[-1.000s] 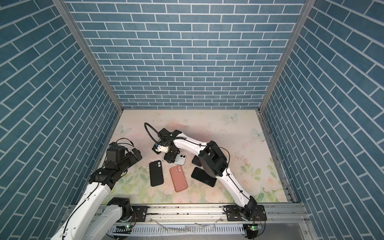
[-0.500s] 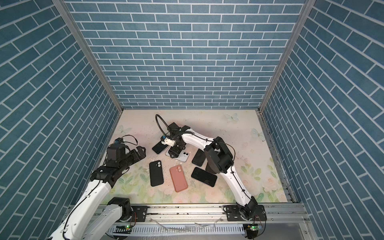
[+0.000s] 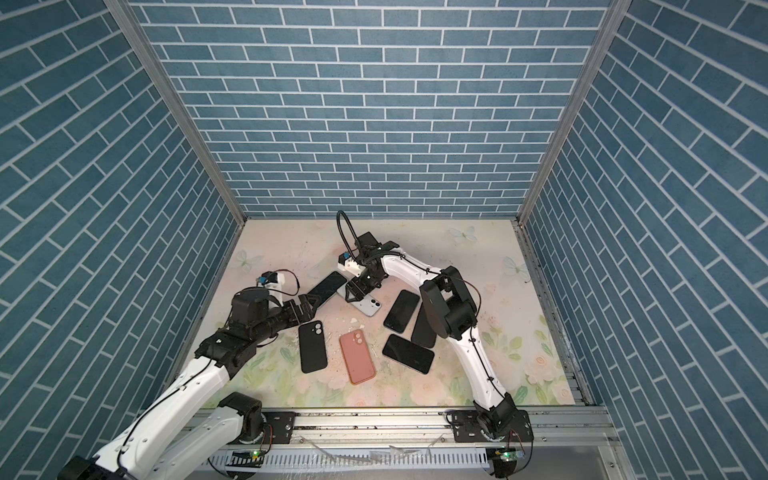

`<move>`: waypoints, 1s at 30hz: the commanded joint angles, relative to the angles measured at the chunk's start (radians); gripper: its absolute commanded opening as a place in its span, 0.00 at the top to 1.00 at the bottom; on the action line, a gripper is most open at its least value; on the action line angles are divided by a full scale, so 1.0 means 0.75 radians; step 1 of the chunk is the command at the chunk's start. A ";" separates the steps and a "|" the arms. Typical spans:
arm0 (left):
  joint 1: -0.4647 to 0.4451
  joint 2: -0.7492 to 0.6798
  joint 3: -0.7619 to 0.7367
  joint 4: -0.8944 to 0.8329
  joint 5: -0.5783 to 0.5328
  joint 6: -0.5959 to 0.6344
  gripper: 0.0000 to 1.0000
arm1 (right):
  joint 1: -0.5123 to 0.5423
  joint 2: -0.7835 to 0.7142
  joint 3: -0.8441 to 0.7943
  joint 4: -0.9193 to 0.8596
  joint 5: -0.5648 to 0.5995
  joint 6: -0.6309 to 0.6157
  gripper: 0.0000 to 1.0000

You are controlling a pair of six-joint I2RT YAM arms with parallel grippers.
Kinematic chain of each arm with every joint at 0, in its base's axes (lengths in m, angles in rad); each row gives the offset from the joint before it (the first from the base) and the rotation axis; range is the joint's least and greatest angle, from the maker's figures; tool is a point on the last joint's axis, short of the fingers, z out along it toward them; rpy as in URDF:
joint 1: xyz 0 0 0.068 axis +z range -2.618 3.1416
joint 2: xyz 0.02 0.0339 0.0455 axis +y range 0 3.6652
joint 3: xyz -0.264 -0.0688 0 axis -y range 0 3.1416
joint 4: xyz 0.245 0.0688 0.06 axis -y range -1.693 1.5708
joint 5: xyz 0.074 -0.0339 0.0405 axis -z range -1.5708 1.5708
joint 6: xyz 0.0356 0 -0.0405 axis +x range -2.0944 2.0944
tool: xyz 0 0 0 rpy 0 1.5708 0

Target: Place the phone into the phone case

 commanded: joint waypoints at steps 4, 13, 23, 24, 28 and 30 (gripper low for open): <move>-0.185 0.266 -0.090 0.412 -0.025 -0.218 0.00 | -0.035 -0.044 0.004 0.031 -0.120 0.103 0.59; -0.269 0.738 -0.053 0.899 -0.039 -0.362 0.00 | -0.042 -0.041 0.007 0.052 -0.156 0.139 0.59; -0.373 1.126 0.030 1.172 -0.166 -0.402 0.13 | -0.042 -0.035 0.025 0.082 -0.203 0.189 0.59; -0.373 1.166 0.036 1.201 -0.171 -0.416 0.16 | -0.040 -0.036 0.025 0.084 -0.205 0.194 0.59; -0.378 1.272 0.068 1.315 -0.157 -0.430 0.31 | -0.041 -0.042 0.016 0.094 -0.207 0.208 0.59; -0.387 1.291 0.082 1.329 -0.165 -0.422 0.41 | -0.041 -0.047 0.009 0.102 -0.205 0.213 0.59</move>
